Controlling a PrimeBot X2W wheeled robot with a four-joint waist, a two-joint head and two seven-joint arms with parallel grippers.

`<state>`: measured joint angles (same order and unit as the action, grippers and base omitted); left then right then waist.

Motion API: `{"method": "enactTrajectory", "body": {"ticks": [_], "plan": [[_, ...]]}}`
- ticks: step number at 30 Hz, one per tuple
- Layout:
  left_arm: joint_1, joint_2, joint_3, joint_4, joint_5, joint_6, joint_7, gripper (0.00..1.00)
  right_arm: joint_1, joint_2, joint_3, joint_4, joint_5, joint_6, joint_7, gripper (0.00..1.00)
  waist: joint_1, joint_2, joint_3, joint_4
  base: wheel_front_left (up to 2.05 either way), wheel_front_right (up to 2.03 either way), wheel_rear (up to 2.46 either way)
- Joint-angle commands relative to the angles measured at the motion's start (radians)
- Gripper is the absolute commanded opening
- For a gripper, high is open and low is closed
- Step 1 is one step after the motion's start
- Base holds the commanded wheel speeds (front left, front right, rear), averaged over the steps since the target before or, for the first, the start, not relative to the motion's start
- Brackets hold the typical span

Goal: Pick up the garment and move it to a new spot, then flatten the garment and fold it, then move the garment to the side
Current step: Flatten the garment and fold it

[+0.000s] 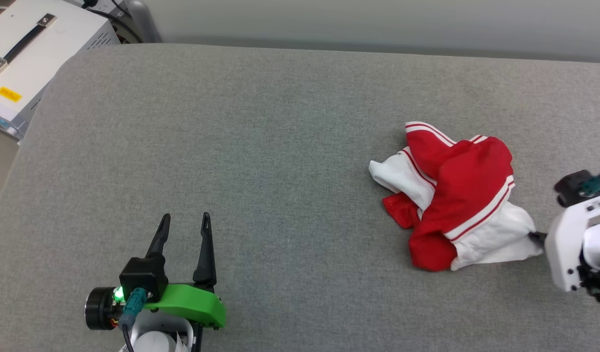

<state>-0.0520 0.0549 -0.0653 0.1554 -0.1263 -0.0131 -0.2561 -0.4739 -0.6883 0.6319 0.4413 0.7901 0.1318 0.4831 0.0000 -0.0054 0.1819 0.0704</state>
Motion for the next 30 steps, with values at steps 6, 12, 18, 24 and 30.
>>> {"method": "enactTrajectory", "body": {"ticks": [6,12,18,24,30], "plan": [[0.024,-0.005,0.001,0.003,-0.008,0.005,-0.006,1.0,0.02,-0.096,-0.104,0.022,0.036,-0.001,-0.051,0.0,0.0,0.0054,-0.046,-0.027,0.0,0.0,0.0],[0.03,-0.005,0.002,0.002,-0.007,0.001,-0.006,1.0,0.104,-0.128,-0.176,0.114,0.065,-0.001,-0.039,0.0,0.0,0.0054,-0.049,-0.029,0.0,0.0,0.0],[0.026,-0.005,-0.002,0.008,-0.004,-0.001,-0.006,1.0,0.178,-0.074,-0.209,0.252,0.06,-0.001,-0.021,0.0,0.0,0.0054,-0.043,-0.02,0.0,0.0,0.0],[0.03,-0.005,0.005,0.016,0.0,-0.002,-0.006,1.0,0.188,-0.013,-0.236,0.313,0.053,-0.001,-0.091,0.52,0.0,0.0054,-0.052,-0.017,0.0,0.0,0.0],[0.049,-0.005,0.019,0.021,0.006,-0.003,-0.006,1.0,0.16,-0.006,-0.27,0.289,-0.017,-0.001,-0.26,1.0,0.0,0.0054,-0.083,-0.028,0.0,0.0,0.0]]}}
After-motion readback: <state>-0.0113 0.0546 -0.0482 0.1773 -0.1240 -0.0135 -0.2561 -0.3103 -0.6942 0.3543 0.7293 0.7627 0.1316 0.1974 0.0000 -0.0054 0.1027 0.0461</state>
